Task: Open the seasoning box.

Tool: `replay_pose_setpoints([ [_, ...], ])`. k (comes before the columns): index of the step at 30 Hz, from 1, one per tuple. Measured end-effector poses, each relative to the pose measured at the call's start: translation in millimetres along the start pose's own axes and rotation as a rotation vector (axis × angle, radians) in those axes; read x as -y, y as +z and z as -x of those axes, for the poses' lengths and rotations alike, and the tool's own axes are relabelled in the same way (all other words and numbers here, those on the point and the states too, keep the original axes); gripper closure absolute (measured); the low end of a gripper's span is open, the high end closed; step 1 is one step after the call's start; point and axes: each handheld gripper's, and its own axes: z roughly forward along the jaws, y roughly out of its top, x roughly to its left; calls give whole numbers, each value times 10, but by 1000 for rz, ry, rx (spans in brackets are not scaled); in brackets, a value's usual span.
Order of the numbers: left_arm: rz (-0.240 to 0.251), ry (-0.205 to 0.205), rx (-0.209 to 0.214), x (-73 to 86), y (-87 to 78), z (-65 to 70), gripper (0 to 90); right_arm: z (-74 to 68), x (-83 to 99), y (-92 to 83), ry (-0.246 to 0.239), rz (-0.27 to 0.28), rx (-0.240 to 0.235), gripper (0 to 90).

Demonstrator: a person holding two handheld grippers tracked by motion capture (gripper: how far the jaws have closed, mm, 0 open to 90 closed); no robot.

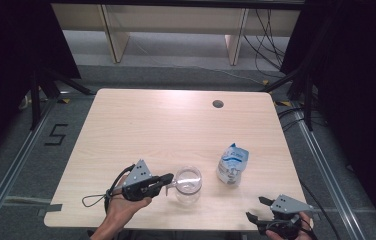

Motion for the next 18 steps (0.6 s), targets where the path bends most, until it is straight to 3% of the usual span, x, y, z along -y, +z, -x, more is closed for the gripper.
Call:
replay_pose_setpoints([
  [6, -5, 5, -2, 8, -5, 9, 887, -59, -44, 42, -42, 6, -16, 320],
  [7, 1, 5, 4, 15, 2, 2, 887, -63, -47, 48, -36, 4, -25, 320],
  [8, 1, 5, 4, 15, 2, 2, 887, -94, -44, 38, 7, -9, -23, 321],
  [9, -5, 3, -4, 25, 7, 6, 886, -61, -49, 48, -34, 11, -10, 325],
  [16, 5, 13, 4, 38, 21, 5, 884, -98, -110, 96, -61, 36, -33, 379],
  [18, 2, 4, -7, 39, 15, 19, 883, -122, -143, 141, -63, 54, -71, 401],
])
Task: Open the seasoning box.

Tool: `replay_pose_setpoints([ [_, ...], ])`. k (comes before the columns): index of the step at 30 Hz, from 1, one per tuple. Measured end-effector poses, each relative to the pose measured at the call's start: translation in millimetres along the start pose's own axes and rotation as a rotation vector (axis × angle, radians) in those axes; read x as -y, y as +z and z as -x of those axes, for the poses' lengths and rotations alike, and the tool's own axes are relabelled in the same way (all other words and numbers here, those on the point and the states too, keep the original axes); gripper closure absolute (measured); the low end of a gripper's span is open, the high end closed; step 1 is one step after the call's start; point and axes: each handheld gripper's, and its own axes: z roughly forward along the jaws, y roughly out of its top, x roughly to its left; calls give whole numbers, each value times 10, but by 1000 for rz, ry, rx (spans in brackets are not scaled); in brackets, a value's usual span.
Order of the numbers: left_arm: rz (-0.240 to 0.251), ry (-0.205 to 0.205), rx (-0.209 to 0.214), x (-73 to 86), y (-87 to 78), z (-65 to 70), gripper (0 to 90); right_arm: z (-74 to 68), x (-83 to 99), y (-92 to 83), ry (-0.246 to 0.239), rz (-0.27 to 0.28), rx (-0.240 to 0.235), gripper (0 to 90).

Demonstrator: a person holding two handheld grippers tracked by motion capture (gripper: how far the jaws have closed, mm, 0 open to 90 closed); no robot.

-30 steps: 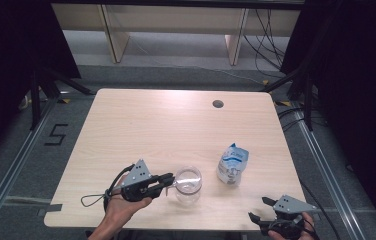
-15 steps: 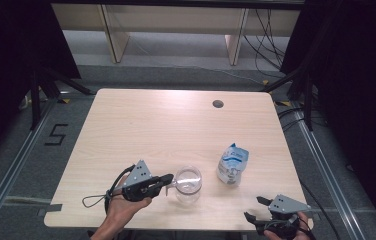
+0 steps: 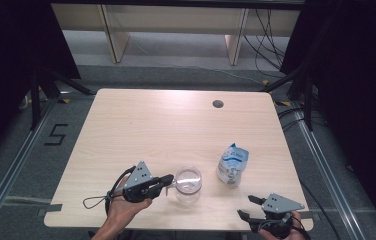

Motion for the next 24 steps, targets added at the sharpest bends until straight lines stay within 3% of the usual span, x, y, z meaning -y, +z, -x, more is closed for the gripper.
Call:
replay_pose_setpoints([
  [2, 0, 0, -1, 2, -5, 6, 882, -30, -32, 21, 18, 13, 2, 422],
  [6, 8, -2, 3, 11, -16, -3, 880, -80, -126, 111, -3, 45, -29, 479],
  [7, 14, -5, 3, 15, -17, -9, 881, -117, -148, 131, 10, 39, -38, 503],
  [8, 14, -5, 4, 17, -20, -14, 881, -124, -175, 164, -23, 55, -38, 542],
  [11, 13, -13, -4, 23, -26, -10, 881, -155, -227, 196, -47, 66, -19, 584],
  [12, 13, -3, -3, 23, -27, -11, 881, -173, -238, 205, -29, 62, -22, 598],
  [19, 16, -2, -6, 32, -30, -7, 882, -174, -318, 299, -76, 90, -23, 679],
  [24, 20, -1, -11, 39, -31, -2, 882, -205, -367, 358, -81, 105, -38, 743],
])
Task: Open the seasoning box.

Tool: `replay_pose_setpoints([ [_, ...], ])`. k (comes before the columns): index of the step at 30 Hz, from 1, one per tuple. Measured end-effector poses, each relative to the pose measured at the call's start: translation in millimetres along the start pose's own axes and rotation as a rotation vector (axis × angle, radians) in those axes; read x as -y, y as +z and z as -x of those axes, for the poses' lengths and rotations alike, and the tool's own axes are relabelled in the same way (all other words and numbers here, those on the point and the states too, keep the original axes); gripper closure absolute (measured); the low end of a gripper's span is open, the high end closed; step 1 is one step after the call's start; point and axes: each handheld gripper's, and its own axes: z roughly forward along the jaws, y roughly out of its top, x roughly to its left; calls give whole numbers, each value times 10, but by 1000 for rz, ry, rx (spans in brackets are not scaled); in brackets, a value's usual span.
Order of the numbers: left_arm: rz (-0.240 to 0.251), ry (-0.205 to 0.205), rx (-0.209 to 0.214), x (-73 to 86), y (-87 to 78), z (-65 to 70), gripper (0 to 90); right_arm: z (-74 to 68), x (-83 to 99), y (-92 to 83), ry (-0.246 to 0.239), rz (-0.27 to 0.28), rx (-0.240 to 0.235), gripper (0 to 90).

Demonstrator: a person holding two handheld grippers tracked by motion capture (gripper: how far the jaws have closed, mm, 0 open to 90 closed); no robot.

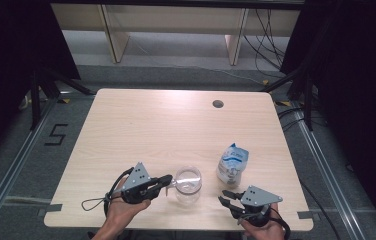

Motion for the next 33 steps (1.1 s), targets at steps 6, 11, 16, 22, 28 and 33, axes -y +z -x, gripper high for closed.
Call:
replay_pose_setpoints([
  [6, -1, 8, -1, 13, -3, 0, 884, -15, -36, 42, -15, -1, -10, 787],
  [11, -1, -9, 0, 33, -4, -15, 883, -14, -67, 65, -17, 16, -12, 810],
  [16, -5, -4, -1, 31, -6, -15, 882, -20, -133, 112, -33, 40, -15, 830],
  [22, -2, -4, 0, 34, -5, -15, 882, -8, -241, 155, -39, 68, -31, 863],
  [28, -2, -3, -1, 35, -6, -15, 882, -15, -350, 227, -42, 96, -44, 892],
  [33, 7, -5, 8, 40, -3, -21, 881, -38, -441, 283, -47, 102, -52, 900],
])
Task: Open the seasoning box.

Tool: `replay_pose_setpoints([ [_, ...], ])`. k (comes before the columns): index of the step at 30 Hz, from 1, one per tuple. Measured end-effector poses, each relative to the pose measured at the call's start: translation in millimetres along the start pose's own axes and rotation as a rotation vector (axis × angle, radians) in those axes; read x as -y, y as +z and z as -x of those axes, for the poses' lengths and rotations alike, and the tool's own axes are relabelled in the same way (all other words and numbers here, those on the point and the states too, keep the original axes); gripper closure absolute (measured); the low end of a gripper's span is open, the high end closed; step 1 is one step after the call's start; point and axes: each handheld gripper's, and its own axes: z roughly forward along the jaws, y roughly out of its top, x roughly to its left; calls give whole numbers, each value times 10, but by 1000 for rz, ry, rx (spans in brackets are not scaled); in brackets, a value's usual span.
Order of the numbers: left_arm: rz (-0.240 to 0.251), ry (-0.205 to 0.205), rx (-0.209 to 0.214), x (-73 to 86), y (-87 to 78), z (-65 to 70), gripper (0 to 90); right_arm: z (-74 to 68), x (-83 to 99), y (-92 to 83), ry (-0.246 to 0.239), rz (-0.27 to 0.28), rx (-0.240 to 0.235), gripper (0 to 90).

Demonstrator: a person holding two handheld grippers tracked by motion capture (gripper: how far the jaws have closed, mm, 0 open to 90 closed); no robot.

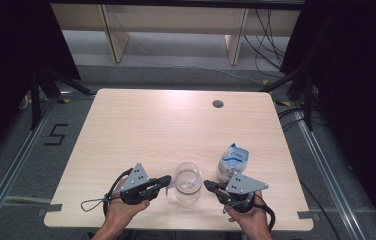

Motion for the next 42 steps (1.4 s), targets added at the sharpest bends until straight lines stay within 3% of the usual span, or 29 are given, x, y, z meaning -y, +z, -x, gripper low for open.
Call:
replay_pose_setpoints([
  [7, 2, -12, 6, 4, -7, -7, 868, -26, -63, 65, 2, -11, -8, 900],
  [12, -4, -12, -2, 17, -53, -20, 842, -28, -93, 77, -34, -23, -26, 900],
  [18, 32, -46, 5, 50, -145, -39, 688, -40, -128, 82, -20, -7, -2, 900],
  [19, 21, -60, 5, 62, -170, -34, 655, -32, -137, 86, -40, -2, -2, 900],
  [21, 14, -54, 19, 88, -188, -37, 571, -52, -157, 85, -22, -10, -9, 900],
  [24, -16, -59, 7, 154, -222, -32, 480, -65, -185, 95, -38, -6, -8, 900],
  [25, -10, -80, 7, 184, -219, -23, 448, -67, -195, 104, -51, 3, -7, 900],
  [28, -37, -54, -8, 226, -239, -39, 367, -85, -218, 112, -53, 12, -6, 900],
  [29, -54, -78, -24, 262, -236, -34, 345, -108, -244, 117, -56, 15, -8, 900],
  [30, -63, -67, -23, 285, -232, -44, 336, -118, -254, 106, -46, 5, -9, 900],
  [34, -96, -39, -39, 326, -227, -49, 319, -156, -296, 140, -86, 33, -10, 900],
  [42, -102, -52, -43, 373, -216, -59, 303, -255, -355, 165, -92, 41, -25, 898],
])
